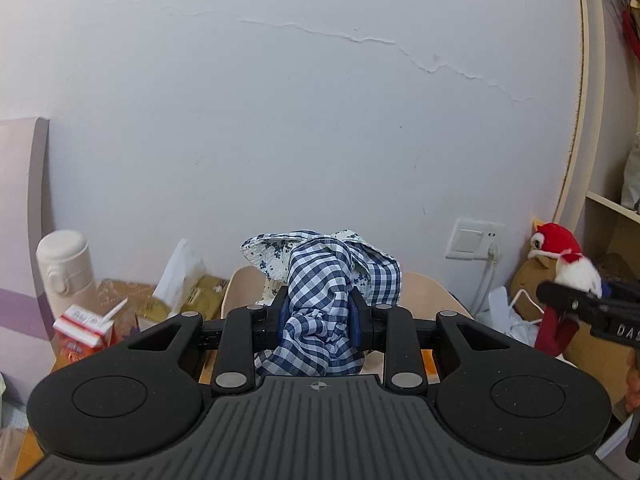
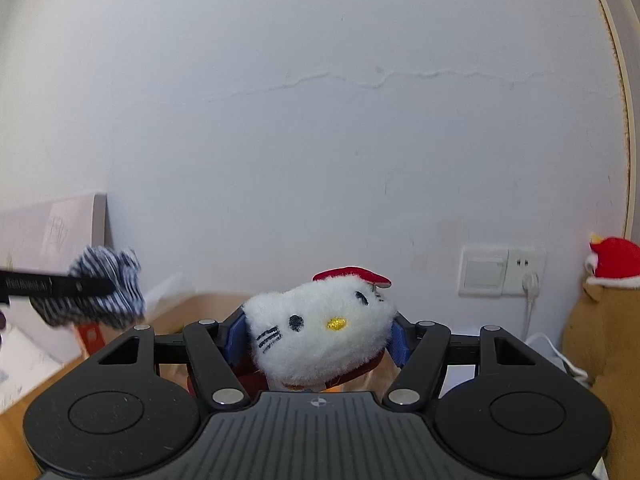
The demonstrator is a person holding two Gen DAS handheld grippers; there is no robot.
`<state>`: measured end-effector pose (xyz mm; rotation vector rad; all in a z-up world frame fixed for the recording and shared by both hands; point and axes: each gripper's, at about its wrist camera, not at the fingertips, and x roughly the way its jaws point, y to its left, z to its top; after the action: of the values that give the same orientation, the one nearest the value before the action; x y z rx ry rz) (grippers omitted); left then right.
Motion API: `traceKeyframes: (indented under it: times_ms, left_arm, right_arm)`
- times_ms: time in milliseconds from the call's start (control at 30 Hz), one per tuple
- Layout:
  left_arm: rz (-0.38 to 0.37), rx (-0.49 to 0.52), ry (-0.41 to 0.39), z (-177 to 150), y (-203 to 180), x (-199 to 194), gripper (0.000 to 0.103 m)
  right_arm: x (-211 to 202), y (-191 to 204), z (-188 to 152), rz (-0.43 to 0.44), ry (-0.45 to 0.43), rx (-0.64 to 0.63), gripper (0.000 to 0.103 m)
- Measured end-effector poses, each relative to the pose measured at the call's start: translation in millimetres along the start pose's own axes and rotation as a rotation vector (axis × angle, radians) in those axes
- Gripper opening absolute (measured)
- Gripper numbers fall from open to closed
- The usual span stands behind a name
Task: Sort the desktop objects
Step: 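Grasp the checked cloth with the left gripper while the right grasps the Hello Kitty plush, then drop the checked cloth and Hello Kitty plush into the beige bin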
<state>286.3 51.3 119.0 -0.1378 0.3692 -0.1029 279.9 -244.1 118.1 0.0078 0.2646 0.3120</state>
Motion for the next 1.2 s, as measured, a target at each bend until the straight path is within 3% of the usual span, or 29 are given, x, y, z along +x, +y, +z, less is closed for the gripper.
traceKeyframes:
  times_ms: [333, 567, 833, 933, 1000, 1067, 1200]
  left_arm:
    - [0.072, -0.041, 0.079, 1.3, 8.1, 63.8, 0.028]
    - [0.097, -0.061, 0.210, -20.3, 14.5, 98.3, 0.028]
    - [0.132, -0.013, 0.263, -37.1, 6.6, 119.1, 0.030]
    - [0.142, 0.009, 0.265, -40.5, 2.5, 120.4, 0.042]
    - [0.149, 0.006, 0.242, -42.7, 1.4, 116.9, 0.059]
    - [0.134, -0.012, 0.234, -44.2, 1.5, 114.4, 0.065]
    - [0.127, -0.012, 0.228, -43.2, -1.6, 108.8, 0.076]
  right_arm:
    - [47.4, -0.6, 11.5, -0.035, -0.003, 0.077, 0.063]
    - [97.3, 7.7, -16.7, -0.072, 0.114, 0.062, 0.063]
    - [129.5, 7.7, -47.0, -0.101, 0.208, 0.058, 0.065]
    - [134.8, 4.8, -64.3, -0.100, 0.253, 0.056, 0.072]
    - [133.6, 7.7, -68.4, -0.098, 0.251, 0.039, 0.073]
    - [130.8, 11.9, -70.2, -0.105, 0.240, 0.014, 0.077]
    - [120.9, 18.6, -73.0, -0.099, 0.222, -0.012, 0.097]
